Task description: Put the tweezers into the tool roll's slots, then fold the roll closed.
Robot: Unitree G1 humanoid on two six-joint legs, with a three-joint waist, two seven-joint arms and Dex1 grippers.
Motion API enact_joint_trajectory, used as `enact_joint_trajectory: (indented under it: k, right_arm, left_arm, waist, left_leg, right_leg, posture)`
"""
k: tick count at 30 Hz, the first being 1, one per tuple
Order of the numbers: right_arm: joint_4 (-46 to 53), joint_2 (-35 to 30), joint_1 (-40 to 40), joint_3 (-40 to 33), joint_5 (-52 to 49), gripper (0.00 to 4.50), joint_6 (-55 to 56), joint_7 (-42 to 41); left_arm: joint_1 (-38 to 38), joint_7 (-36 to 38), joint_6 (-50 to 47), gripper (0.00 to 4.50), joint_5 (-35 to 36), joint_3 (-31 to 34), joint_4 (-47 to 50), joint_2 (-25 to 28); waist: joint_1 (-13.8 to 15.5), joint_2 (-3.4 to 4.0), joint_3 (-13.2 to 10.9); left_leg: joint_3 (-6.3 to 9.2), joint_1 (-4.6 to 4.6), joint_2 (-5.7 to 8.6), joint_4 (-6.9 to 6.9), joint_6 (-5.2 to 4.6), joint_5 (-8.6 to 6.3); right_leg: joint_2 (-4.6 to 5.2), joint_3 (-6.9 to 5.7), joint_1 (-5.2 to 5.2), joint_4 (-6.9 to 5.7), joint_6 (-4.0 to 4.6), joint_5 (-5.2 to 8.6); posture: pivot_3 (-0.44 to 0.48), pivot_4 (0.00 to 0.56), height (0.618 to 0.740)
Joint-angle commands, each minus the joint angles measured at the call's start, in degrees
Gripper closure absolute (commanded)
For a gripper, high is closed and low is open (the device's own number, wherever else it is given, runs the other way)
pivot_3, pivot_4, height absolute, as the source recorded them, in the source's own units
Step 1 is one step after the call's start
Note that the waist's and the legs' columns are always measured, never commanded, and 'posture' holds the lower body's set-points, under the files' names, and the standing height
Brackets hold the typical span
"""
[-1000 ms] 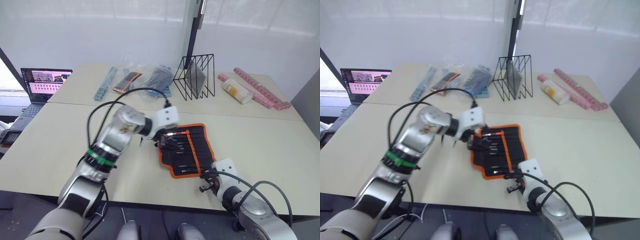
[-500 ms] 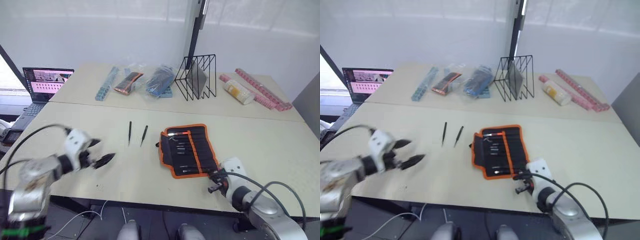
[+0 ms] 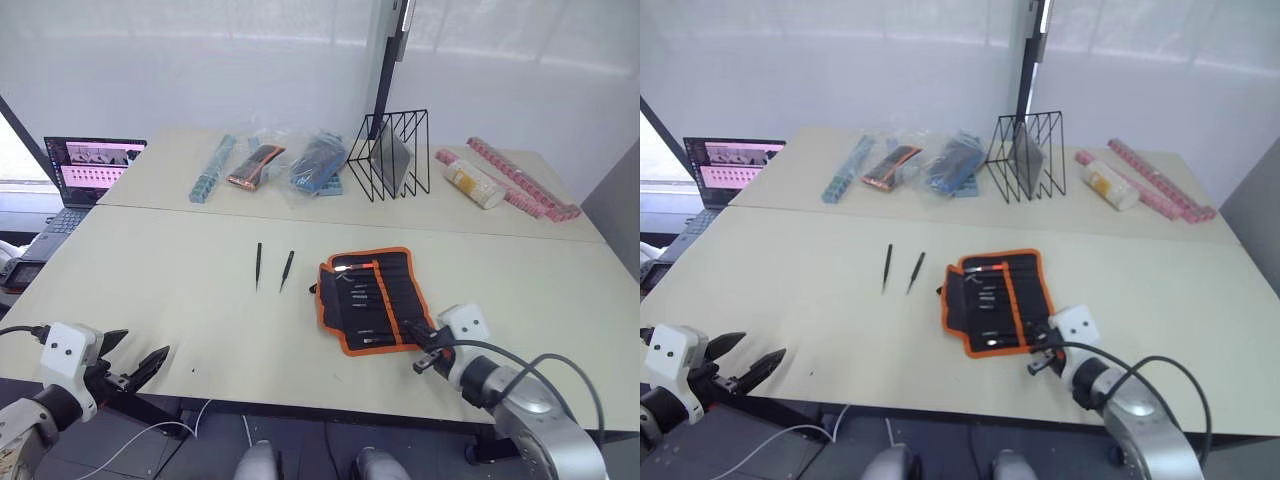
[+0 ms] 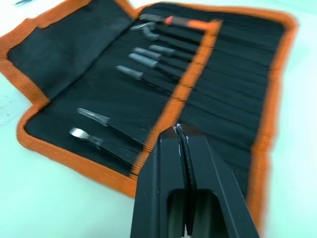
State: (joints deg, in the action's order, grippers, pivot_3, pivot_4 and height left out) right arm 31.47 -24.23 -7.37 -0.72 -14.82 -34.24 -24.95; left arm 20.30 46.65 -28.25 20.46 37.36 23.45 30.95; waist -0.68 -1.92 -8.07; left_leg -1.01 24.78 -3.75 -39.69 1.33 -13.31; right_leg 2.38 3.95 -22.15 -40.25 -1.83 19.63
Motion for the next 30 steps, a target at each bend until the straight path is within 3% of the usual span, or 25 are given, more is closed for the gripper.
enact_joint_trajectory:
  k: [1, 18, 25, 30]
  right_arm:
    - [-1.8, 0.8, 1.3, 1.8, 1.8, 4.5, 1.9, 1.2]
    - [-8.7, 2.6, -2.3, 7.4, 4.5, 4.5, 3.0, 2.0]
    - [-8.9, 3.7, -3.1, 7.6, 5.2, 4.5, 4.1, 2.7]
    - [-8.3, 4.0, -3.0, 7.4, 5.8, 4.5, 3.0, 3.7]
  left_arm:
    - [1.1, -1.5, 1.7, 0.06, 1.8, 1.2, 2.8, -0.1]
    - [8.8, -6.0, 0.2, 0.06, 7.5, 3.5, 10.0, -0.7]
    - [3.4, -11.1, -2.4, 0.06, 7.3, -5.2, 10.2, -1.5]
    - [-9.3, -21.2, -9.7, 0.06, 4.7, -16.8, 7.4, -5.1]
  waist:
    - [0.0, 0.0, 0.0]
    - [-0.1, -0.33, 0.2]
    - [0.0, -0.37, 0.2]
    - [0.1, -0.51, 0.3]
  left_leg:
    - [-0.01, 0.01, 0.0, 0.0, 0.01, -0.01]
    - [-0.07, -0.22, -0.1, 0.04, 0.05, -0.03]
    - [-0.11, -0.5, -0.11, 0.03, 0.07, -0.05]
    - [-0.06, -0.5, -0.08, 0.02, 0.07, -0.05]
  right_leg:
    - [0.0, 0.0, 0.0, 0.0, 0.0, 0.0]
    - [-0.03, -0.02, 0.06, 0.03, 0.1, 0.06]
    - [-0.03, -0.02, 0.14, 0.04, 0.14, 0.09]
    - [-0.03, -0.03, 0.21, 0.02, 0.13, 0.09]
  posture:
    - [0.0, 0.15, 0.684]
    - [0.0, 0.15, 0.684]
    - [0.0, 0.15, 0.684]
    - [0.0, 0.15, 0.684]
